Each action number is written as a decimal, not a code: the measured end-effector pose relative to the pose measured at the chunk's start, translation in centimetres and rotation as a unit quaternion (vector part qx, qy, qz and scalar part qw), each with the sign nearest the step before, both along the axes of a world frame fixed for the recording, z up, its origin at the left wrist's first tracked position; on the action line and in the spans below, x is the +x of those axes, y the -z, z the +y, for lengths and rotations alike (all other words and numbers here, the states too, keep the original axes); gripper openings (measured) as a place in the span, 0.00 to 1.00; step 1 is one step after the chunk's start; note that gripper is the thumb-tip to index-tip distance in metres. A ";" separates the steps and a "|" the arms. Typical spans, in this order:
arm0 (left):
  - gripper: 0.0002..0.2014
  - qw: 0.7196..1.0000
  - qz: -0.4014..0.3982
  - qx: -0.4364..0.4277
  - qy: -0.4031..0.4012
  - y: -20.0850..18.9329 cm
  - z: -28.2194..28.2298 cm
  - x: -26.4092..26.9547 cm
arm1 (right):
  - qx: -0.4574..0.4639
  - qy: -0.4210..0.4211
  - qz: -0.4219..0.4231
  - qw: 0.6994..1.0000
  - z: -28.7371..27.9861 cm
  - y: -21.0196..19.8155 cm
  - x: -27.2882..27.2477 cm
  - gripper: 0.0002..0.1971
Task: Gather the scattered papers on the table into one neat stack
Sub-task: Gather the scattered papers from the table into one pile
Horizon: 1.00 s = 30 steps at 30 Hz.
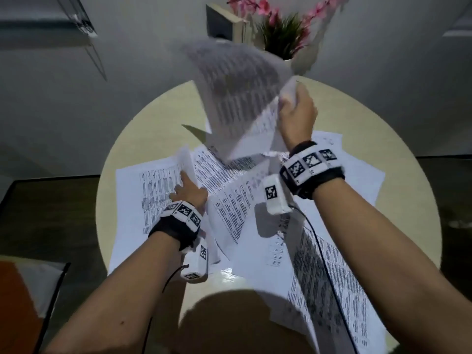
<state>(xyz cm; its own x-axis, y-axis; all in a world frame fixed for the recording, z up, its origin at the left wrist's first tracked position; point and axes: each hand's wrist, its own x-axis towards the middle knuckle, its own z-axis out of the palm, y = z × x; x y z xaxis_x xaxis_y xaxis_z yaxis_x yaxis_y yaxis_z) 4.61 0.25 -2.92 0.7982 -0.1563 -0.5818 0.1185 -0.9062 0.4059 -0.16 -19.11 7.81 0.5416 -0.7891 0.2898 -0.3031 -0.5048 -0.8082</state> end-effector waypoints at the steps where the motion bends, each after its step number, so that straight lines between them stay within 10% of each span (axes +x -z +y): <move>1: 0.33 1.000 -0.018 -0.016 0.008 0.1 -0.3 -0.1 | 0.020 0.033 -0.020 0.999 -1.5 -0.4 -0.9 0.10; 7: 0.37 0.985 0.069 -0.106 0.116 -1.7 -2.5 -2.7 | 0.173 0.146 -0.009 0.974 -8.9 3.8 -9.9 0.11; 11: 0.24 0.969 0.075 0.085 0.219 -2.2 -2.8 -2.9 | 0.220 0.190 0.256 0.922 -12.1 10.5 -16.9 0.11; 14: 0.26 0.989 0.062 -0.007 0.137 -2.7 -3.9 -1.6 | 0.226 0.209 0.404 0.861 -13.0 13.3 -20.1 0.22; 18: 0.21 0.967 -0.034 -0.215 -0.136 -1.9 -4.8 0.4 | 0.251 0.187 0.293 0.903 -12.2 13.6 -19.6 0.03; 20: 0.33 0.943 0.020 -0.265 -0.200 -0.4 -5.1 -0.7 | 0.226 0.140 0.247 0.932 -12.0 14.2 -18.4 0.19; 22: 0.37 0.924 0.108 -0.302 -0.209 1.2 -5.3 -3.6 | 0.193 0.090 0.234 0.949 -11.1 14.3 -17.5 0.17; 26: 0.10 0.961 0.119 -0.202 -0.143 3.1 -6.1 -8.2 | 0.197 -0.039 0.189 0.961 -9.2 14.4 -16.9 0.13; 30: 0.21 0.959 0.048 -0.207 -0.187 2.8 -6.0 -7.4 | 0.200 -0.122 0.209 0.949 -11.1 13.6 -17.8 0.11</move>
<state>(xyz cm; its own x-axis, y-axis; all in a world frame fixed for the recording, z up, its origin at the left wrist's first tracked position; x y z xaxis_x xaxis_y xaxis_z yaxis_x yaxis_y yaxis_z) -2.76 -5.71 -5.76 0.7894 -0.1024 -0.6052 0.4586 -0.5571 0.6923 -17.92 -30.20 -5.75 0.7235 -0.6276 -0.2875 -0.5533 -0.2780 -0.7852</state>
